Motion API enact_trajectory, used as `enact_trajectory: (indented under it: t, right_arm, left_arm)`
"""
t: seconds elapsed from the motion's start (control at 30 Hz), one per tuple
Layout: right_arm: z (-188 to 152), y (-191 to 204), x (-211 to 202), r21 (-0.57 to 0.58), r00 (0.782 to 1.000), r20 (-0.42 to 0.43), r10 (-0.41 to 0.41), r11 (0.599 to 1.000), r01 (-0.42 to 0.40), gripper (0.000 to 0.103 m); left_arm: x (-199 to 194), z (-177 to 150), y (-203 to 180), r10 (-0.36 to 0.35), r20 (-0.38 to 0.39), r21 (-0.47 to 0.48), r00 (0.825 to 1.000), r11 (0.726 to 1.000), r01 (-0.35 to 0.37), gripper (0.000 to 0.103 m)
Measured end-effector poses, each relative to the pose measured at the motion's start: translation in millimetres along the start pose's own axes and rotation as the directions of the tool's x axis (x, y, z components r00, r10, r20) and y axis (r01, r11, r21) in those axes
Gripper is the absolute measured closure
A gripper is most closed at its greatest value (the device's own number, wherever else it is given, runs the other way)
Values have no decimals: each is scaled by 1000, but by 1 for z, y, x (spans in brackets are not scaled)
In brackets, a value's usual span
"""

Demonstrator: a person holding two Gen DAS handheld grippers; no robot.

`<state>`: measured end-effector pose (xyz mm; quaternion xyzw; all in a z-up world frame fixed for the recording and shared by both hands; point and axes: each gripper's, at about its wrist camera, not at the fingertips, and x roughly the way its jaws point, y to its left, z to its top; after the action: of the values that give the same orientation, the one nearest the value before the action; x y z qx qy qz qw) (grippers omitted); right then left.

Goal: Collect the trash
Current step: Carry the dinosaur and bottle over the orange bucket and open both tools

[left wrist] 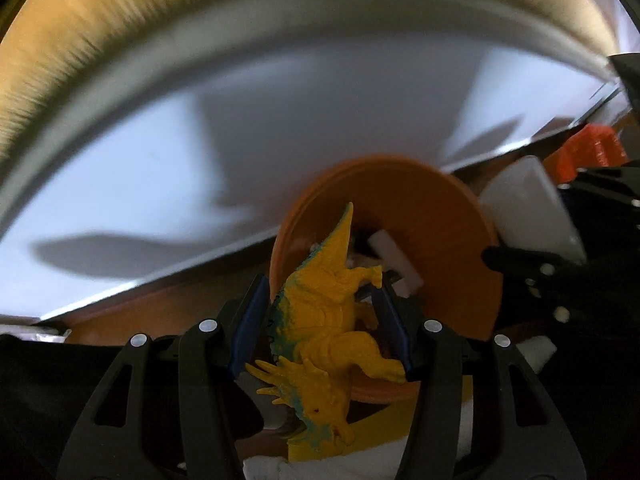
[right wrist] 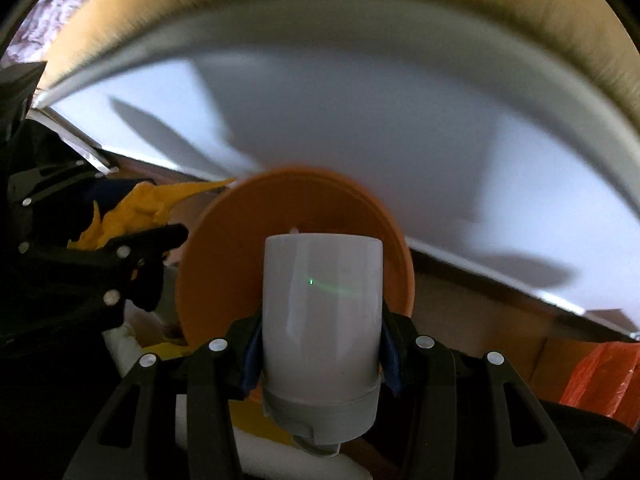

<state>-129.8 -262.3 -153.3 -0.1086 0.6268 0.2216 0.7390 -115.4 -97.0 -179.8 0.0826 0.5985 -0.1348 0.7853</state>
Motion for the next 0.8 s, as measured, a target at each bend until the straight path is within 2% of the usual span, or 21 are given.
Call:
enact_trajectory:
  t: [0.13,0.3,0.37,0.4,0.43,0.47,0.7,0.8]
  right_arm:
    - [0,-4,26,0,997,-78,-6,1000,6,56]
    - [0,-9,35,19,993,-119,10,1000,-8,56]
    - [1,-12,37,28,991,-135,-4,1000,8,40]
    - [1,-13,36,34,992,-129,-14,999,19,30]
    - [1,-14,33,42,993,-120,-15,999,20,30]
    - [1,-14,31,51,993,-116,-6,999,12,30]
    - [-3,-23,4,100,998,-67,5,995,2,30]
    - [-7,-19,-27,78,1000,-2,5,997,-5,29]
  left_arm:
    - [29,1,3,-1,-75,-6,997,1000,1,51]
    - [40,2,3,-14,-112,-2,994,1000,14,50]
    - [43,4,2,-10,-125,2,992,1000,11,46]
    - [44,4,3,-8,-127,3,992,1000,8,42]
    - [41,4,2,-1,-118,5,993,1000,2,36]
    - [39,5,2,4,-108,7,994,1000,-3,35]
    - [24,5,-6,13,-61,17,998,1000,-12,35]
    - [5,5,-10,-9,-16,34,1000,999,10,35]
